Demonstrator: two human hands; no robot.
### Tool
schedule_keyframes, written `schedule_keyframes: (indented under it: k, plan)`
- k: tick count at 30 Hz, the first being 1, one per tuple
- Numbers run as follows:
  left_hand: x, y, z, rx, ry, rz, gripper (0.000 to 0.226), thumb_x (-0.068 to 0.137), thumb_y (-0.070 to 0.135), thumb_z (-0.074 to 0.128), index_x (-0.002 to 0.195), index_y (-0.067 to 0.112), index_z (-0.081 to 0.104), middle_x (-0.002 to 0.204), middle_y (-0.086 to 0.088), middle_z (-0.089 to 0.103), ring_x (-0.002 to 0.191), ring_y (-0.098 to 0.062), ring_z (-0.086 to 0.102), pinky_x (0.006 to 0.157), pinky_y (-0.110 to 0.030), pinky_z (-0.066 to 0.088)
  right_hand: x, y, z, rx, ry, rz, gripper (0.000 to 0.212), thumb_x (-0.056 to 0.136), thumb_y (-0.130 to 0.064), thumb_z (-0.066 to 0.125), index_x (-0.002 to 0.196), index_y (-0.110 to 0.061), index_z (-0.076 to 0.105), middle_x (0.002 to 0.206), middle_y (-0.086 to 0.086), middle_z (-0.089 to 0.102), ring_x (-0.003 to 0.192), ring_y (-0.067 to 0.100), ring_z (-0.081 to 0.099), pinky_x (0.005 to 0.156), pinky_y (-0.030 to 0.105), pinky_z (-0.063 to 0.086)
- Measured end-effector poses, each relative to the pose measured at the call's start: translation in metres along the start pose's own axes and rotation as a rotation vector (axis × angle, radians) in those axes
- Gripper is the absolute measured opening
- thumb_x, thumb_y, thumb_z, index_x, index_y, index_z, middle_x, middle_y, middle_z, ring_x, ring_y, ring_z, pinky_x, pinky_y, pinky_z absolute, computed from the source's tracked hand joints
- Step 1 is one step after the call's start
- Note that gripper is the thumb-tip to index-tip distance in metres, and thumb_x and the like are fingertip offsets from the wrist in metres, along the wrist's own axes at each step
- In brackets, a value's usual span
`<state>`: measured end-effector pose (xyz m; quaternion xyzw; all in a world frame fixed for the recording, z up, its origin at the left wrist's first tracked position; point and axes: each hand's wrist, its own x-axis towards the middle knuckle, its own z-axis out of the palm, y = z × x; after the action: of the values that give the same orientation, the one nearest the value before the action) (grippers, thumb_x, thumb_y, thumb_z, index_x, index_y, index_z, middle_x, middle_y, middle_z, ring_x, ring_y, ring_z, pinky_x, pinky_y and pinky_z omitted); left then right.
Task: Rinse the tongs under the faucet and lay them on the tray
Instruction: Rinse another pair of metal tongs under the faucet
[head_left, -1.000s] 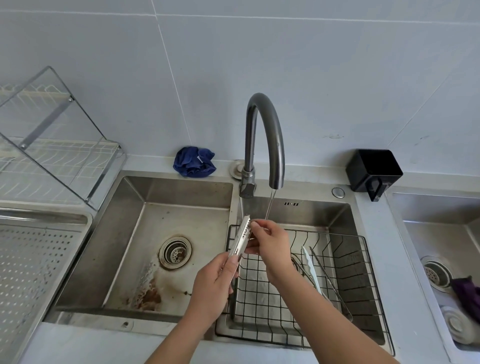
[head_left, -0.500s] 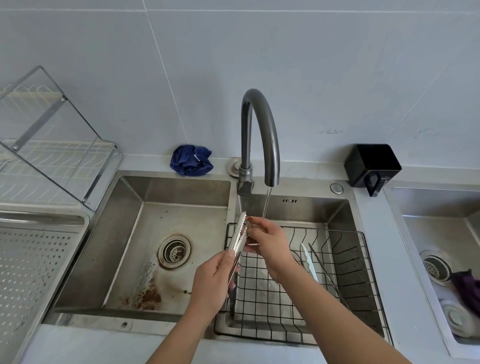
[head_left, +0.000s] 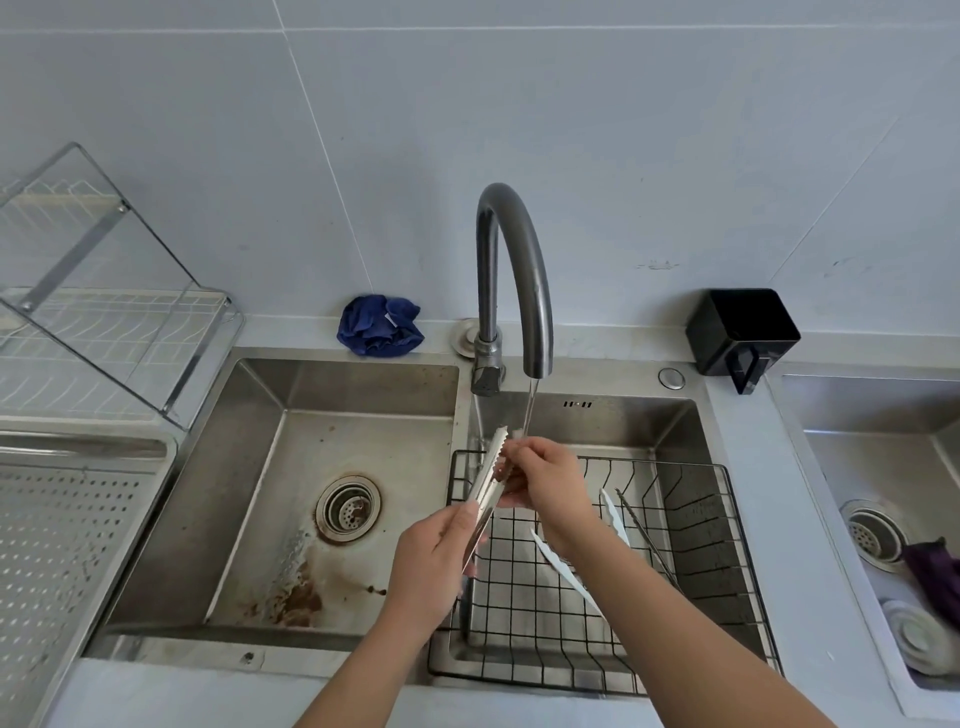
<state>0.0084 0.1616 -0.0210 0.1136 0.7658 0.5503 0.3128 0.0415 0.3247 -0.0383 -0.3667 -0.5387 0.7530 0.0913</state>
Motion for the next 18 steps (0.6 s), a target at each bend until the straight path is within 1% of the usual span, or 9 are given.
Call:
schedule_keyframes:
  k: [2, 3, 6, 8, 10, 11, 13, 16, 18]
  plan:
    - [0.0003, 0.0008, 0.0021, 0.001, -0.012, -0.005, 0.026, 0.101, 0.043, 0.051, 0.091, 0.041, 0.075, 0.081, -0.007, 0.075, 0.052, -0.014, 0.061, 0.041, -0.025, 0.044, 0.0017, -0.0023, -0.0016, -0.032, 0.062, -0.013, 0.025, 0.104, -0.020, 0.056, 0.092, -0.002, 0.070, 0.069, 0.006, 0.075, 0.062, 0.022, 0.072, 0.059, 0.040, 0.065]
    - [0.0008, 0.0015, 0.0030, 0.002, -0.012, -0.003, 0.025, 0.101, 0.044, 0.051, 0.092, 0.042, 0.075, 0.081, -0.006, 0.075, 0.051, -0.014, 0.061, 0.041, -0.025, 0.043, 0.0021, -0.0031, -0.0024, -0.030, 0.057, -0.011, 0.024, 0.104, -0.020, 0.056, 0.094, -0.002, 0.070, 0.068, 0.004, 0.074, 0.062, 0.021, 0.072, 0.060, 0.041, 0.065]
    - [0.0038, 0.0028, 0.0028, 0.014, 0.002, 0.006, 0.026, 0.100, 0.046, 0.051, 0.089, 0.042, 0.074, 0.081, -0.006, 0.074, 0.050, -0.015, 0.062, 0.040, -0.025, 0.043, -0.0015, -0.0051, -0.0035, -0.008, -0.041, 0.008, 0.014, 0.100, -0.009, 0.057, 0.102, -0.005, 0.070, 0.075, 0.005, 0.074, 0.069, 0.020, 0.071, 0.063, 0.038, 0.064]
    - [0.0051, 0.0012, 0.0016, 0.036, 0.006, 0.015, 0.026, 0.100, 0.047, 0.051, 0.087, 0.040, 0.073, 0.080, -0.007, 0.074, 0.050, -0.015, 0.063, 0.040, -0.026, 0.044, -0.0029, -0.0064, -0.0044, -0.059, -0.010, -0.003, 0.017, 0.100, -0.008, 0.055, 0.097, -0.004, 0.071, 0.072, 0.009, 0.073, 0.062, 0.024, 0.071, 0.055, 0.036, 0.062]
    - [0.0049, -0.0011, 0.0022, 0.039, 0.002, 0.026, 0.027, 0.101, 0.046, 0.051, 0.087, 0.040, 0.074, 0.079, -0.012, 0.072, 0.050, -0.016, 0.063, 0.041, -0.025, 0.045, -0.0019, -0.0071, -0.0051, -0.126, 0.096, -0.031, 0.026, 0.102, -0.011, 0.050, 0.086, -0.003, 0.069, 0.064, 0.012, 0.068, 0.051, 0.026, 0.067, 0.044, 0.033, 0.057]
    - [0.0048, -0.0020, 0.0027, 0.038, 0.003, 0.029, 0.028, 0.101, 0.045, 0.052, 0.087, 0.039, 0.074, 0.079, -0.014, 0.071, 0.050, -0.015, 0.062, 0.041, -0.023, 0.045, -0.0015, -0.0069, -0.0050, -0.125, 0.121, -0.037, 0.030, 0.104, -0.014, 0.049, 0.084, -0.003, 0.068, 0.063, 0.012, 0.067, 0.049, 0.024, 0.065, 0.042, 0.032, 0.055]
    - [0.0060, -0.0029, 0.0024, 0.056, 0.006, 0.036, 0.030, 0.101, 0.046, 0.052, 0.085, 0.034, 0.074, 0.079, -0.016, 0.071, 0.050, -0.015, 0.062, 0.041, -0.022, 0.044, -0.0016, -0.0059, -0.0038, -0.059, 0.079, -0.023, 0.029, 0.106, -0.016, 0.048, 0.091, -0.003, 0.069, 0.067, 0.008, 0.071, 0.052, 0.020, 0.066, 0.044, 0.030, 0.054]
    - [0.0078, -0.0016, -0.0006, 0.067, 0.016, 0.036, 0.027, 0.101, 0.046, 0.052, 0.087, 0.038, 0.074, 0.079, -0.012, 0.072, 0.050, -0.014, 0.063, 0.041, -0.021, 0.044, -0.0039, -0.0033, -0.0036, 0.030, -0.024, -0.017, 0.015, 0.102, -0.005, 0.055, 0.105, -0.004, 0.070, 0.077, 0.006, 0.075, 0.063, 0.018, 0.070, 0.054, 0.028, 0.057]
    - [0.0075, -0.0012, -0.0013, 0.066, 0.019, 0.040, 0.026, 0.101, 0.044, 0.052, 0.088, 0.040, 0.074, 0.079, -0.012, 0.073, 0.051, -0.015, 0.064, 0.041, -0.022, 0.044, -0.0049, -0.0043, -0.0032, -0.018, 0.017, -0.027, 0.014, 0.100, -0.007, 0.058, 0.099, -0.006, 0.072, 0.073, 0.005, 0.076, 0.060, 0.019, 0.070, 0.048, 0.028, 0.055]
